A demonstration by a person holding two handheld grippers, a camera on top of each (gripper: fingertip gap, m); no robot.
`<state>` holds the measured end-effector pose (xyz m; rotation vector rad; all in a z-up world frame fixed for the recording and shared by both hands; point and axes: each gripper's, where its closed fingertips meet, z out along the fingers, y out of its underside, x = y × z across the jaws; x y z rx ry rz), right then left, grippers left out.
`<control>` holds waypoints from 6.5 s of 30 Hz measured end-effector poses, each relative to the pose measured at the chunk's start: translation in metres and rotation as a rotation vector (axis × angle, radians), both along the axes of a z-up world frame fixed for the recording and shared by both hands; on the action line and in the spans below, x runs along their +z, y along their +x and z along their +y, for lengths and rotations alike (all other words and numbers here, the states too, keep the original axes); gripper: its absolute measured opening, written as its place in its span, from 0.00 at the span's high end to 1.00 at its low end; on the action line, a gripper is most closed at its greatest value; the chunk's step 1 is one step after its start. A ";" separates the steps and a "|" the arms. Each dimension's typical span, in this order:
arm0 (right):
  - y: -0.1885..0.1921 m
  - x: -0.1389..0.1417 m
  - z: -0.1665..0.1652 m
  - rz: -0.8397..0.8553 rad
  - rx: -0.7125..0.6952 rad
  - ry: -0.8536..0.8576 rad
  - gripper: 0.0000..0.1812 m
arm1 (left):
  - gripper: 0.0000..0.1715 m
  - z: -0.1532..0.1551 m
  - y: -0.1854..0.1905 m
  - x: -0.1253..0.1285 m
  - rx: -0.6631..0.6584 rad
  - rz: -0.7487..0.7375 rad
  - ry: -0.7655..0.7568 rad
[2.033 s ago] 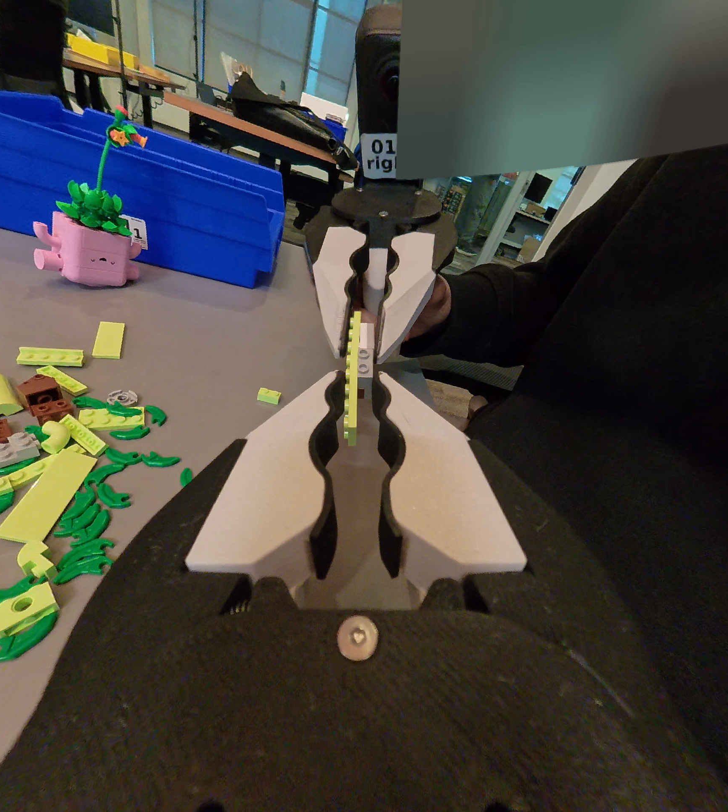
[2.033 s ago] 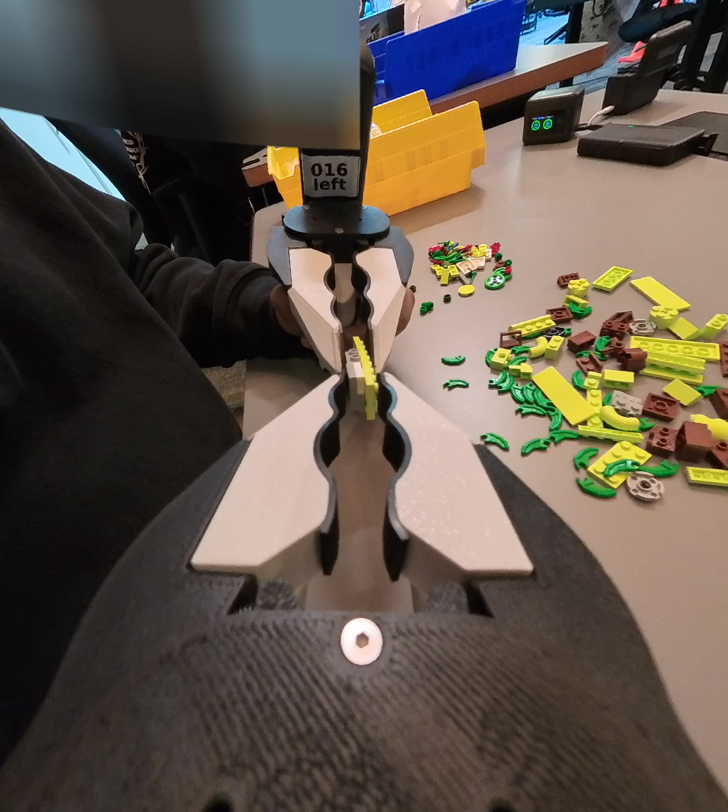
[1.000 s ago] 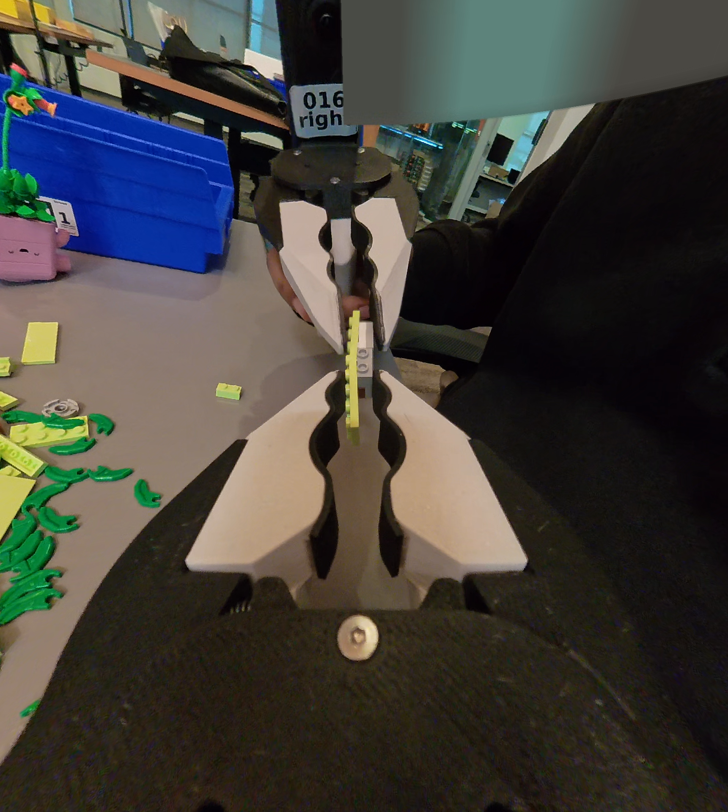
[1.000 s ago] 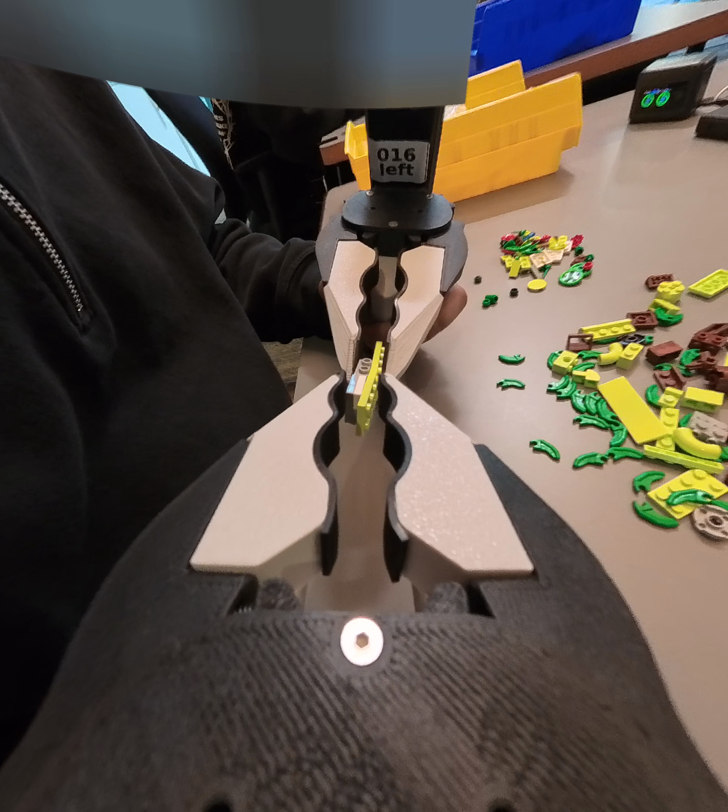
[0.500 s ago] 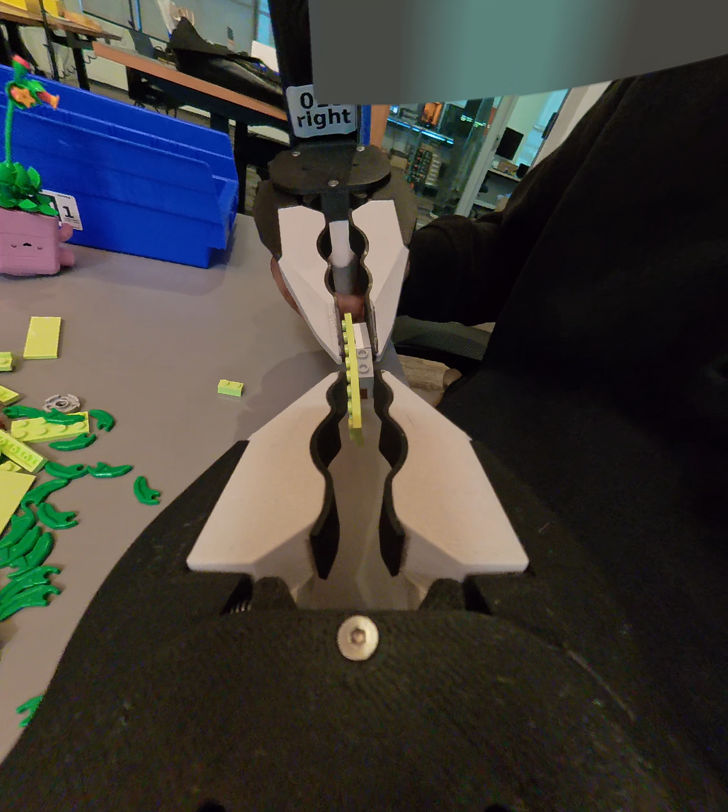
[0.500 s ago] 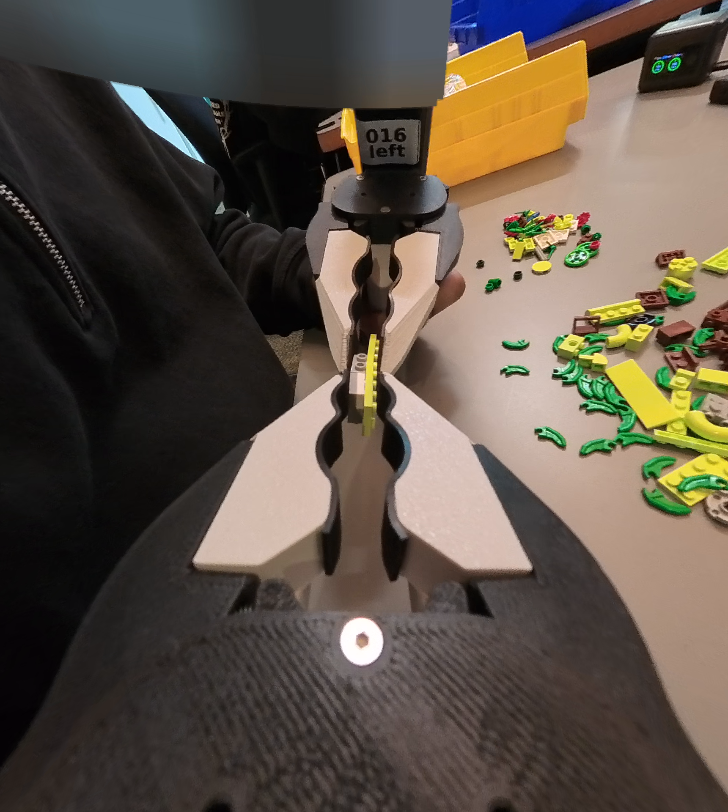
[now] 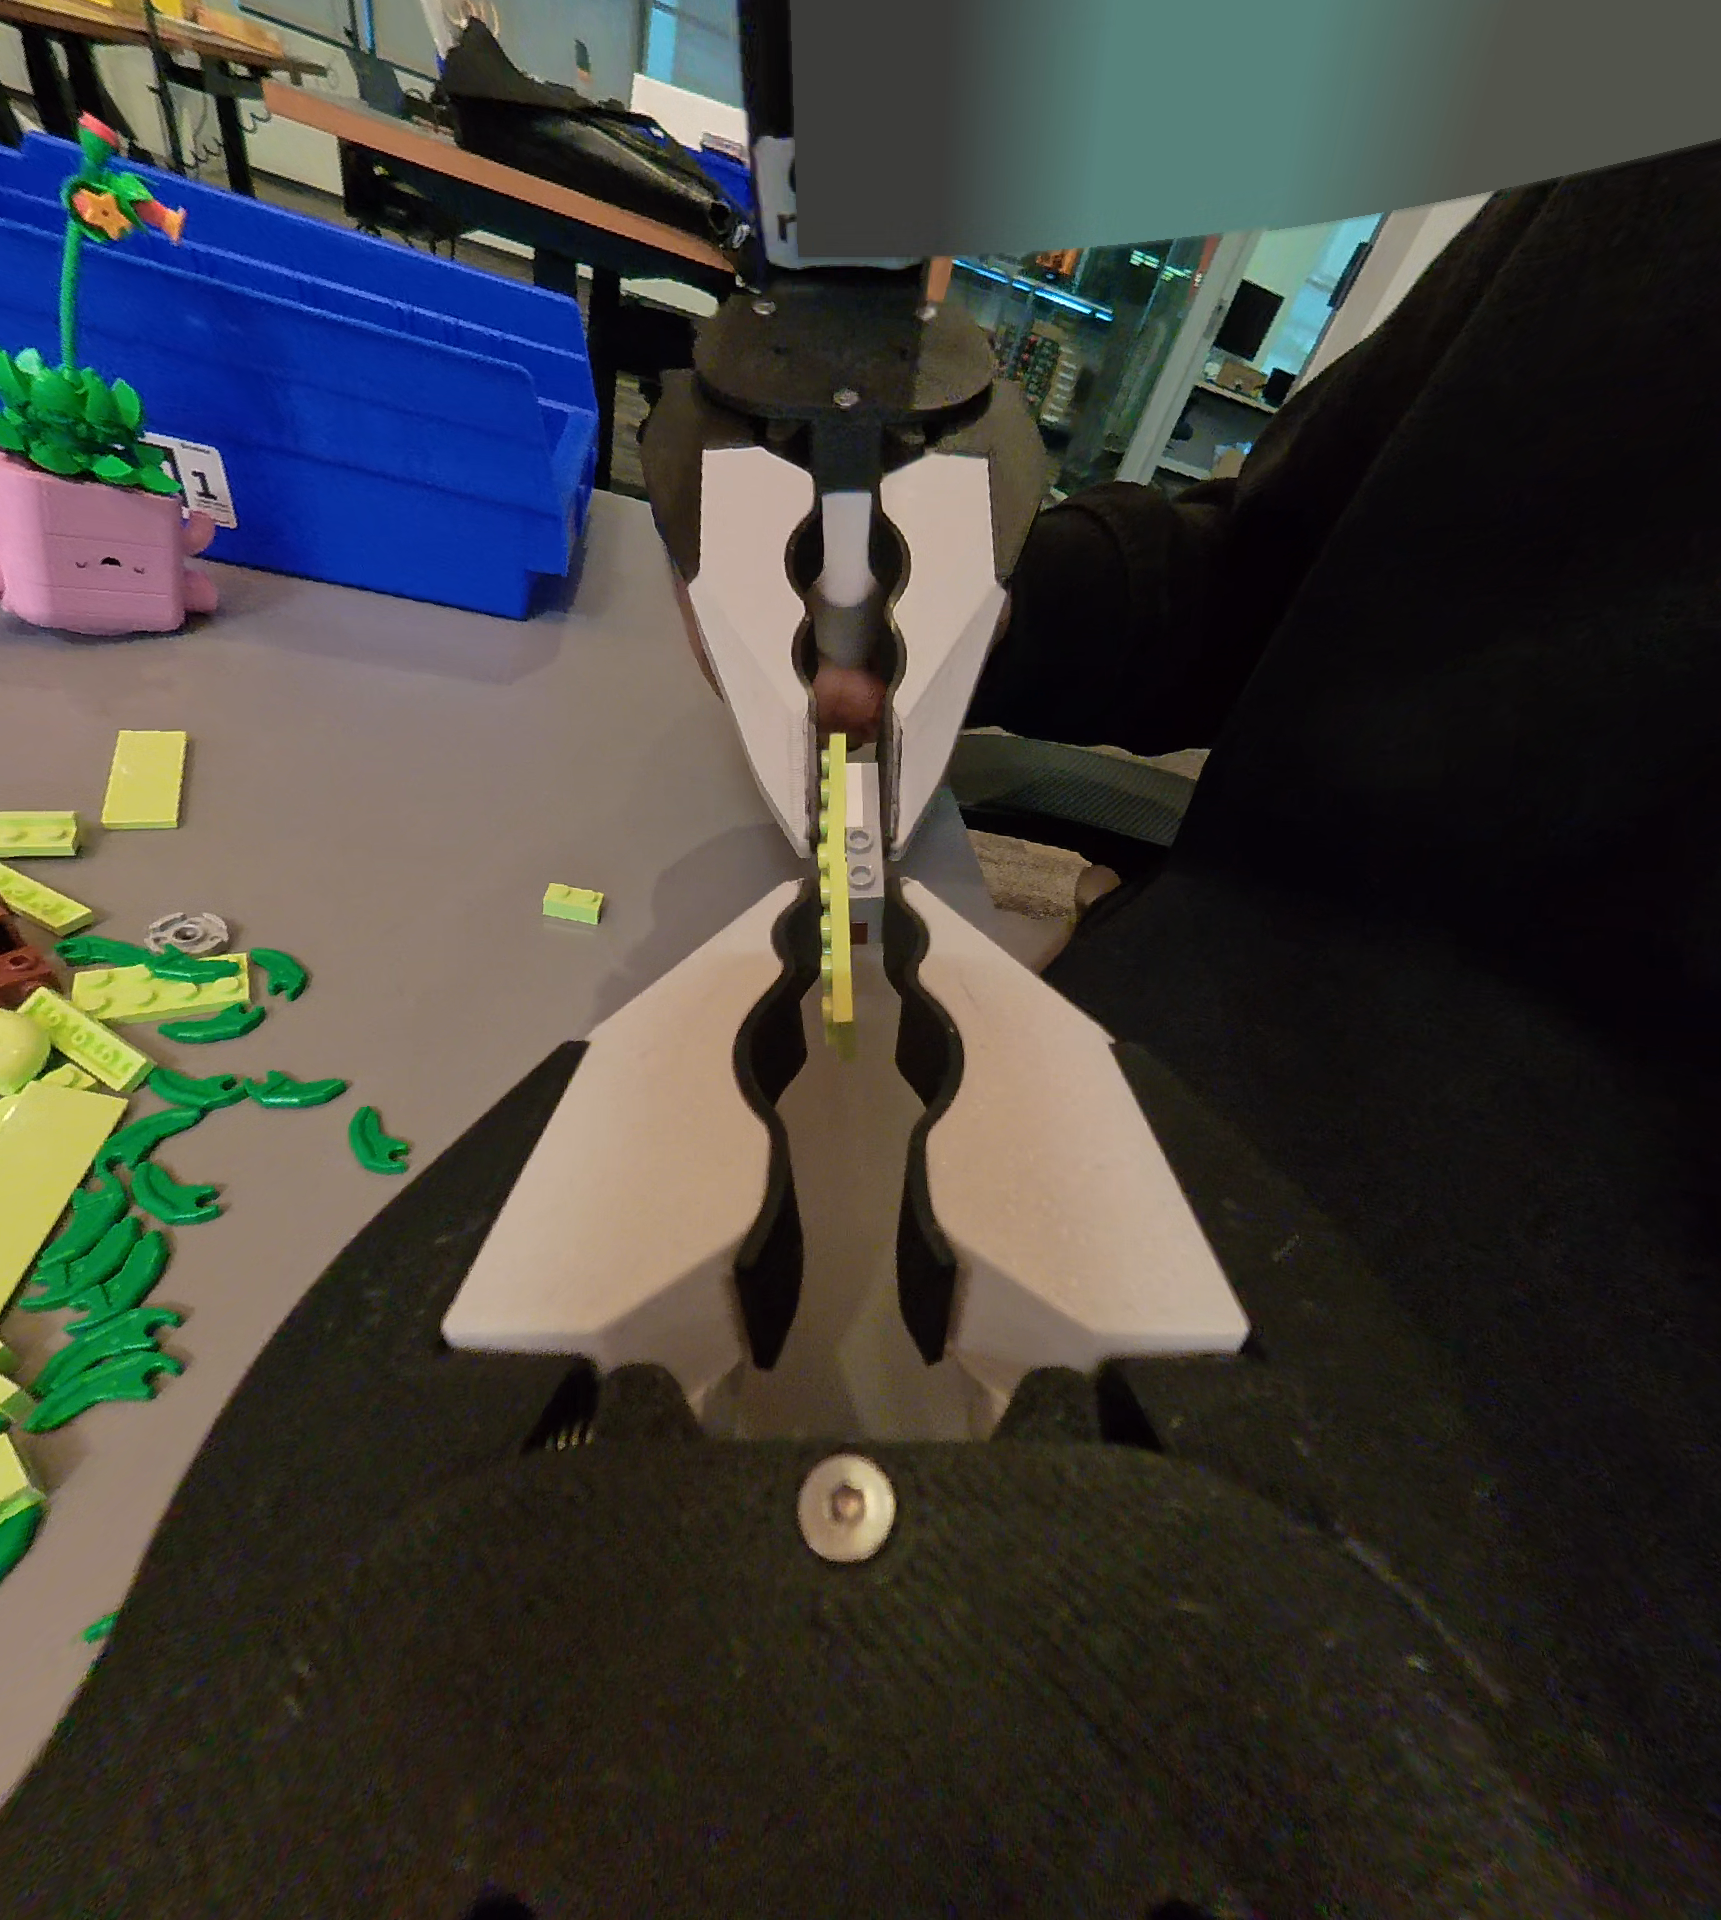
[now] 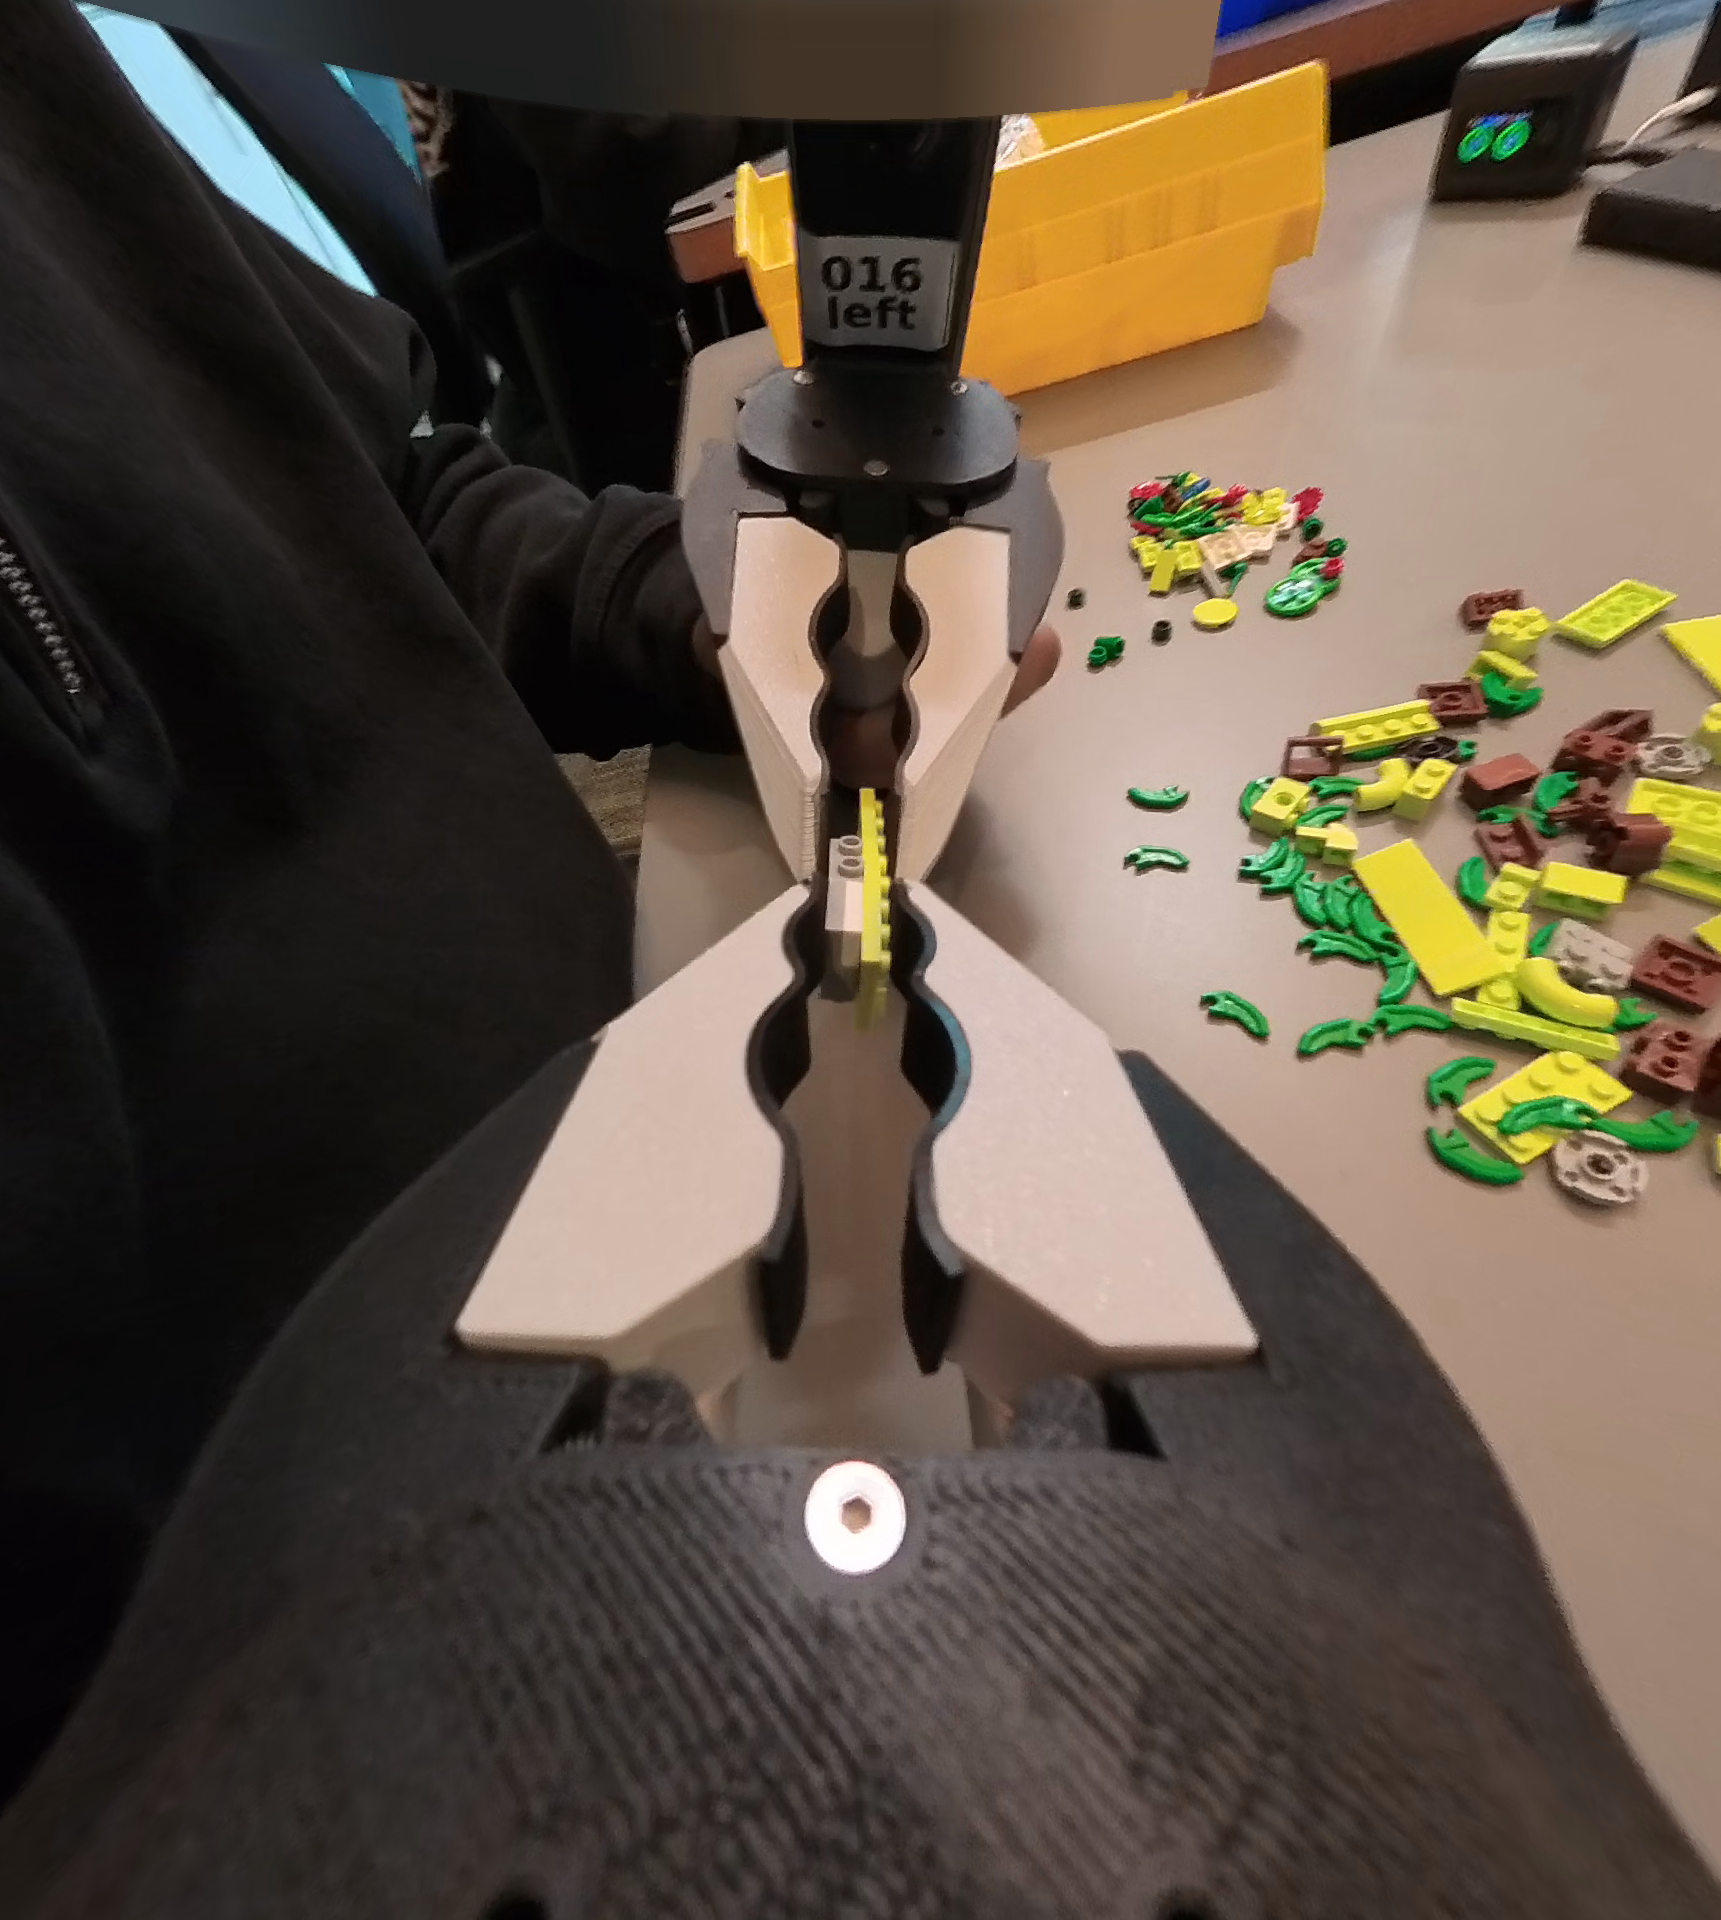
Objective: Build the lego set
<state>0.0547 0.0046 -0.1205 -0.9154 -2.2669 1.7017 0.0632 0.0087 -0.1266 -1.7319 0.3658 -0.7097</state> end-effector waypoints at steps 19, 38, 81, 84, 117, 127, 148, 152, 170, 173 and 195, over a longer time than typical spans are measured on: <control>0.002 -0.044 0.012 0.201 -0.061 0.545 0.77 | 0.95 0.002 -0.003 -0.042 -0.068 -0.265 -0.453; -0.017 -0.090 0.030 -0.187 -0.302 0.373 0.89 | 0.70 0.014 -0.045 -0.055 0.234 0.076 -0.378; -0.016 -0.081 0.036 -0.347 -0.274 0.625 1.00 | 1.00 0.021 -0.047 -0.081 0.340 0.425 -0.430; -0.016 -0.084 0.036 -0.375 -0.266 0.638 1.00 | 1.00 0.022 -0.046 -0.081 0.330 0.400 -0.439; -0.028 -0.026 0.076 0.064 -0.507 0.334 1.00 | 1.00 -0.094 -0.246 -0.002 1.049 0.119 -0.153; -0.050 -0.012 0.113 0.222 -0.621 0.119 1.00 | 1.00 -0.133 -0.263 -0.012 1.258 0.169 -0.198; -0.059 -0.023 0.137 0.106 -0.688 0.016 1.00 | 0.98 -0.027 -0.176 -0.020 0.876 0.296 -0.150; -0.074 -0.021 0.125 0.053 -0.641 -0.074 1.00 | 0.99 -0.025 -0.173 -0.025 0.843 0.285 -0.160; -0.094 -0.037 0.089 -0.034 -0.478 -0.019 1.00 | 0.99 -0.020 -0.164 -0.031 0.783 0.336 -0.180; -0.092 -0.035 0.086 -0.001 -0.472 0.007 1.00 | 0.99 -0.020 -0.163 -0.029 0.778 0.327 -0.170; -0.090 -0.040 0.079 0.039 -0.469 0.108 1.00 | 0.95 -0.022 -0.159 -0.029 0.755 0.316 -0.166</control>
